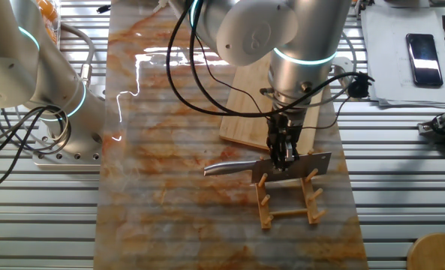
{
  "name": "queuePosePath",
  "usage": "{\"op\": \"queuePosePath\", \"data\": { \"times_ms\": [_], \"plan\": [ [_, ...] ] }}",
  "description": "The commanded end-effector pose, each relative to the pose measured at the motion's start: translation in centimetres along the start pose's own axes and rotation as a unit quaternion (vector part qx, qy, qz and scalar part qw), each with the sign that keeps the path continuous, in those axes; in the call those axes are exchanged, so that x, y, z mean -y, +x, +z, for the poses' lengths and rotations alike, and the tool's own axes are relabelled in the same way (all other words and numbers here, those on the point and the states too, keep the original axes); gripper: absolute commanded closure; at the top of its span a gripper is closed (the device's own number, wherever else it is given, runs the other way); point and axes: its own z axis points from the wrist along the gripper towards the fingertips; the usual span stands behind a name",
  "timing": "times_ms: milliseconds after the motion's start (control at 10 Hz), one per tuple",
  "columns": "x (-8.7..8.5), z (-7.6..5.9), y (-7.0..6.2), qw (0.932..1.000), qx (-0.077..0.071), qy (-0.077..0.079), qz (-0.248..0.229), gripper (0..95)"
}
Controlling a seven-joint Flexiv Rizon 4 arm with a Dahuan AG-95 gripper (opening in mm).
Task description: Chop the scallions
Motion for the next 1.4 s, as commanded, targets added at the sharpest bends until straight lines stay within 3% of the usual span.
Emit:
{"op": "queuePosePath", "data": {
  "times_ms": [100,900,1400],
  "plan": [
    [0.03,-0.06,0.02,1.0000,-0.004,0.000,0.000,76.0],
    [0.11,-0.24,-0.02,0.9999,-0.006,-0.010,0.001,76.0],
    [0.06,-0.23,-0.04,0.9999,-0.005,-0.005,0.011,76.0]
  ]
}}
